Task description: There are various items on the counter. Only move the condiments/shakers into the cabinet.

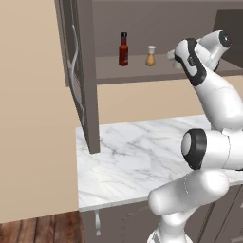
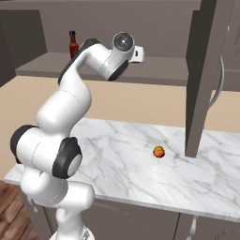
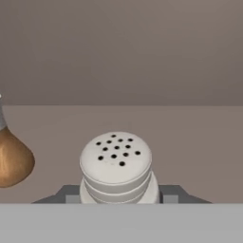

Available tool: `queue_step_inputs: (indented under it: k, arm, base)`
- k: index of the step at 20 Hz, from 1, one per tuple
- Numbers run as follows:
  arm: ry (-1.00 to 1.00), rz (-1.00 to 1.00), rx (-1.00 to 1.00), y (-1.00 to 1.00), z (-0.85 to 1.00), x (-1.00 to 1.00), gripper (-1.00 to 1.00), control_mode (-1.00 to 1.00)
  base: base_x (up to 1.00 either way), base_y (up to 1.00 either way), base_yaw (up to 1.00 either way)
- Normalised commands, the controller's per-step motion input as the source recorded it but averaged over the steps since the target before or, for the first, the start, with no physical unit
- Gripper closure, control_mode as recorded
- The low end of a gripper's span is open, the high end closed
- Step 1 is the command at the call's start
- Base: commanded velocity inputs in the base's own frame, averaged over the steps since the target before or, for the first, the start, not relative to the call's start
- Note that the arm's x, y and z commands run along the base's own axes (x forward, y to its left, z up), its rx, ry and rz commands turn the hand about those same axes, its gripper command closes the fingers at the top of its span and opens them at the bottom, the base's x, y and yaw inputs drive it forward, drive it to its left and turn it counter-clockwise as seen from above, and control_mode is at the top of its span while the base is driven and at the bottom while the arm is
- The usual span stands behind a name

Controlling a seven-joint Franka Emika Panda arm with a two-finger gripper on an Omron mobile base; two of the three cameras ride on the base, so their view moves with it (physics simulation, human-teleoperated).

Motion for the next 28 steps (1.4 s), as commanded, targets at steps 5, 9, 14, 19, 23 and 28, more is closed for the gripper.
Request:
queue_step_inputs:
  k: [5, 9, 14, 19, 23, 28]
  arm:
    - [0.00, 0.00, 0.00, 0.00, -0.29, 0.32, 1.00, -1.00]
    - [-0.01, 0.00, 0.00, 0.00, -0.17, 0.26, 1.00, -1.00]
    - [0.00, 0.00, 0.00, 0.00, 0.00, 0.03, -1.00, -1.00]
    - [-0.02, 0.00, 0.00, 0.00, 0.00, -0.21, -1.00, -1.00]
    - [-0.10, 0.00, 0.00, 0.00, 0.00, -0.73, -1.00, -1.00]
    - [-0.20, 0.00, 0.00, 0.08, -0.05, -1.00, -1.00, -1.00]
  base:
    - [0.00, 0.00, 0.00]
    - [0.00, 0.00, 0.00]
    - [0.00, 0.00, 0.00]
    - [0.00, 0.00, 0.00]
    - [0.00, 0.00, 0.00]
    - [0.00, 0.00, 0.00]
